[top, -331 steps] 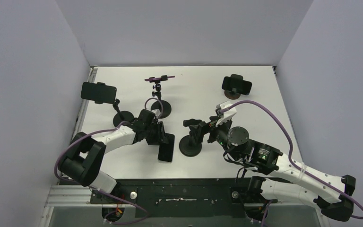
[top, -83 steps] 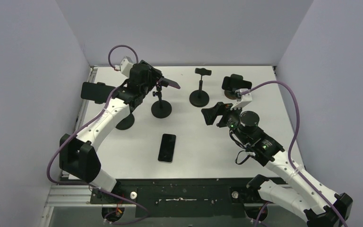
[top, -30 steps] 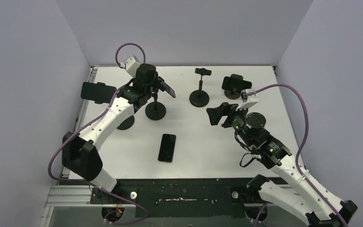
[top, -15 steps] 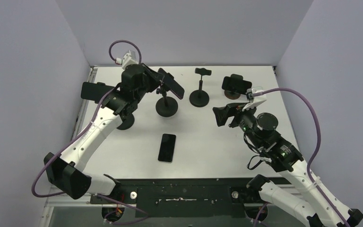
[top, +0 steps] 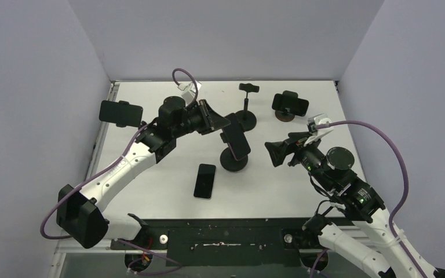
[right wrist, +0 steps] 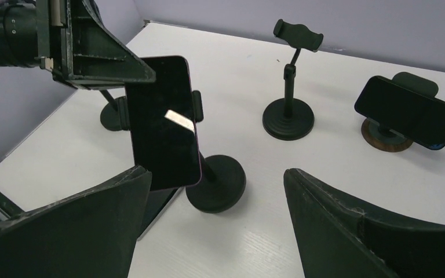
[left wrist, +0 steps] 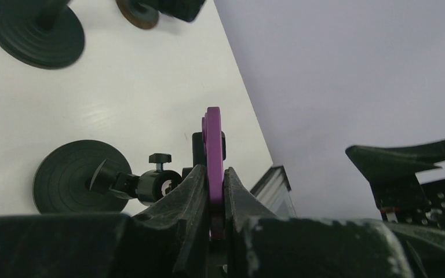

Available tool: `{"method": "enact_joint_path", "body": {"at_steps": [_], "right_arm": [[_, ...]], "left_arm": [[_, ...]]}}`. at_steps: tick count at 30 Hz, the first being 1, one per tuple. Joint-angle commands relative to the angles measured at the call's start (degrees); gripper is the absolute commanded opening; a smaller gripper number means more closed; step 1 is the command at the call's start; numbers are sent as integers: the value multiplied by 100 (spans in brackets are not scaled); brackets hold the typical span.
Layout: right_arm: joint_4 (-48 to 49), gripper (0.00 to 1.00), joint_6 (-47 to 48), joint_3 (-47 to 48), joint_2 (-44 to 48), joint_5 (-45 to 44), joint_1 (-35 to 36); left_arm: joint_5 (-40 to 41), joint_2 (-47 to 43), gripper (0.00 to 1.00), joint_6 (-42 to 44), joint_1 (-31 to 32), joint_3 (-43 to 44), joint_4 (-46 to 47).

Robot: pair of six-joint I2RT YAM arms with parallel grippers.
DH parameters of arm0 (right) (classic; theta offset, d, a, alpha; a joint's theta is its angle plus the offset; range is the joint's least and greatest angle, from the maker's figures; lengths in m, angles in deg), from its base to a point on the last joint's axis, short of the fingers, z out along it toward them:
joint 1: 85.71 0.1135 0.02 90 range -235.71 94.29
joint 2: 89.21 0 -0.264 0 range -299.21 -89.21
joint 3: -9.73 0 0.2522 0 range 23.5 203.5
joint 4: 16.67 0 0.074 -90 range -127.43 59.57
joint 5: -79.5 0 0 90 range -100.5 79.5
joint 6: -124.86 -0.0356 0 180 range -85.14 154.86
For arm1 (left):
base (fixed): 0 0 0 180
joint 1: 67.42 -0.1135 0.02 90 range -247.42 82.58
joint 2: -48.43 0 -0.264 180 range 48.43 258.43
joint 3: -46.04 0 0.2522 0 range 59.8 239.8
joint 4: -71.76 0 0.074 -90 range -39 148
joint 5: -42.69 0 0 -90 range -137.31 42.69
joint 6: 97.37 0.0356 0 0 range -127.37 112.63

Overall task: Remove the phone from the phone stand
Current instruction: Place the phone stand with the phone at the center of the board.

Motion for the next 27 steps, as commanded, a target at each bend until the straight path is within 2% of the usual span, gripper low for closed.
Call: {"method": "enact_joint_path", "body": {"at_steps": [1, 5, 11, 21, 27], "right_arm": [[58, 88, -299, -229, 109, -71, 50], [110, 89, -627, -451, 179, -202, 47], [372, 89, -575, -830, 455, 398, 52], [647, 89, -734, -1166, 507, 558, 51], [689, 89, -703, -1177, 439, 525, 50]], "left_arm": [[-999, -267, 0, 44, 107, 109, 1858], [-1506, -95, 0, 20, 152, -18, 2102], [-1902, 163, 0, 203, 157, -77, 2048], [-2507, 610, 0, 427, 167, 223, 1383], [-2604, 699, 0, 619, 166, 229, 1077]]}}
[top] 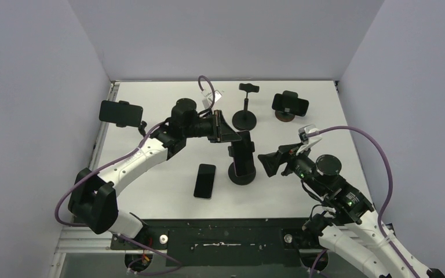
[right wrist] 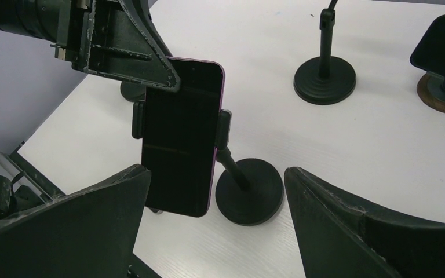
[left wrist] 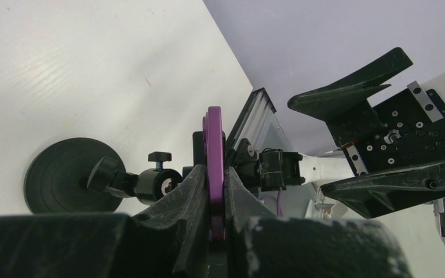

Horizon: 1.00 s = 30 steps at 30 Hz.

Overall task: Remove the phone from the phone stand
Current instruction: Place the phone stand with the phone at the center of the board.

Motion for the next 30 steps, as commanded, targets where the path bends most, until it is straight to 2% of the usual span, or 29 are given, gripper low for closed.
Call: {"method": "enact_joint_path", "body": {"at_steps": [1, 4, 8, 10, 22, 29, 30], "right_arm": [[343, 89, -28, -33, -62, 36, 52], [454, 88, -53, -100, -36, 63, 49], [686, 89, -91, -255, 61, 194, 49], [746, 89, -98, -291, 68, 227, 47], [621, 89, 18, -255, 62, 258, 52], [215, 89, 197, 74, -71, 203, 51], [116, 89, 232, 148, -100, 150, 52]], "left_arm": [[-418, -69, 0, 137, 27, 427, 361], [-426, -82, 0, 133, 29, 88, 716], [-474, -115, 0, -156, 41, -671, 2358], [-359, -119, 0, -131, 60, -930, 2882], [-434, 254, 0, -208, 62, -1664, 4880], [-433, 424, 0, -509, -35, -1664, 4951], [-426, 416, 6, -563, -57, -1661, 4930]]}}
